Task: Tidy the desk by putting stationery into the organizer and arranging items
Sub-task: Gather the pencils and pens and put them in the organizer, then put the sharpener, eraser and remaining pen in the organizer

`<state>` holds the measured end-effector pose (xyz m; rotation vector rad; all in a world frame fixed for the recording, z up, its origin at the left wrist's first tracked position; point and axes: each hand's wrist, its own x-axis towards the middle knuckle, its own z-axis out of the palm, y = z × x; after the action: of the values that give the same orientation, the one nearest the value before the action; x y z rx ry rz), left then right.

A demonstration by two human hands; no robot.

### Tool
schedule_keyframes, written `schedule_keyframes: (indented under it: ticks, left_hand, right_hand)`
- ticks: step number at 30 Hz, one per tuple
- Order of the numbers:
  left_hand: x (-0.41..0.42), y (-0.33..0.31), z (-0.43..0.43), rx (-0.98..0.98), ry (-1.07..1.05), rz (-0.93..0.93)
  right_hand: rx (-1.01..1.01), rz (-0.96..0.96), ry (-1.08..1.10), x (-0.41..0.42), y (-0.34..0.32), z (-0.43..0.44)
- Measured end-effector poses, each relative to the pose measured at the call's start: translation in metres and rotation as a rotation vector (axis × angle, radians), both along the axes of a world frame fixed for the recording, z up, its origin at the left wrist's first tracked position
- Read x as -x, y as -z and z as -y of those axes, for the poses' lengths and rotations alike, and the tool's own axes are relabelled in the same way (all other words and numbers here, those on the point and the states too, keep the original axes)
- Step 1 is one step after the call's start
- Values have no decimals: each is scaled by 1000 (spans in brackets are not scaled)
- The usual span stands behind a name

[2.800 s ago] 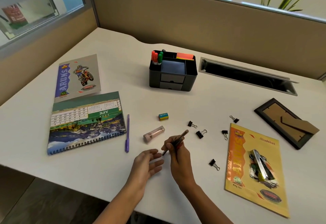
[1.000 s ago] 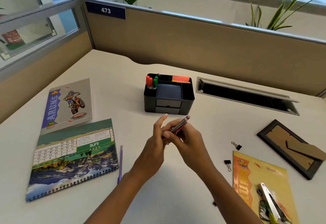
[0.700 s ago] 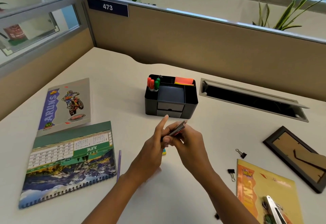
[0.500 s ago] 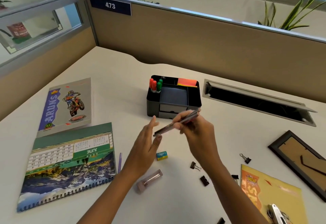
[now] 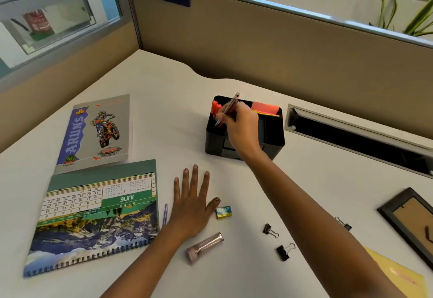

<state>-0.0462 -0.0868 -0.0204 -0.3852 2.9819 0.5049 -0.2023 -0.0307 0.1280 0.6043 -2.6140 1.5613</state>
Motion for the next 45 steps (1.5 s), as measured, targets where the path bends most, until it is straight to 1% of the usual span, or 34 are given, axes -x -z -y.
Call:
schedule_keyframes:
  ticks: [3,6,9,13,15,19,23,26,29,31,35,38,41,43,45]
  left_hand:
    - [1,9,2,69,-16,-31]
    - [1,12,3,104,-31,-20]
    - [2,11,2,142,-40,-35]
    - [2,13,2,146,-33,-33]
    - [3,13,2,136,-32,-22]
    - [4,9,2,111,-27,-18]
    - [2,3,1,63,-24,18]
    - [3,0,1,34,-25,22]
    - [2,0,2,30,-17,18]
    - [0,1,2,32,-20,-1]
    - [-4,0,3,39,-19,-49]
    - [-5,1,5,36,-18,-46]
    - [-9,-5,3,-27,-24,-24]
    - [-15,-17,0,-158,-44,3]
    - [-30,-30,-7,-271,-93,-40]
  right_hand:
    - [-123,-36,-27,4,11,11]
    - [-216,-52,-36,5,19,19]
    - [-259,-66,-20,7,23,24]
    - [-307,-101,10,10,27,28]
    - [-277,-107,37,9,30,28]
    - [-152,-108,86,3,29,23]
    - [-47,-190,111,-9,24,4]
    - [-35,-296,37,-25,30,-19]
    - [-99,-350,-84,-50,49,-44]
    - [-181,-321,-162,-69,67,-61]
    - [-373,-199,-273,-100,105,-86]
    - [-432,-188,-303,-110,123,-97]
    - [-422,-200,-267,-120,127,-103]
    - [-420,-215,-242,-126,129,-106]
    - [-408,-219,-223,-129,129,-107]
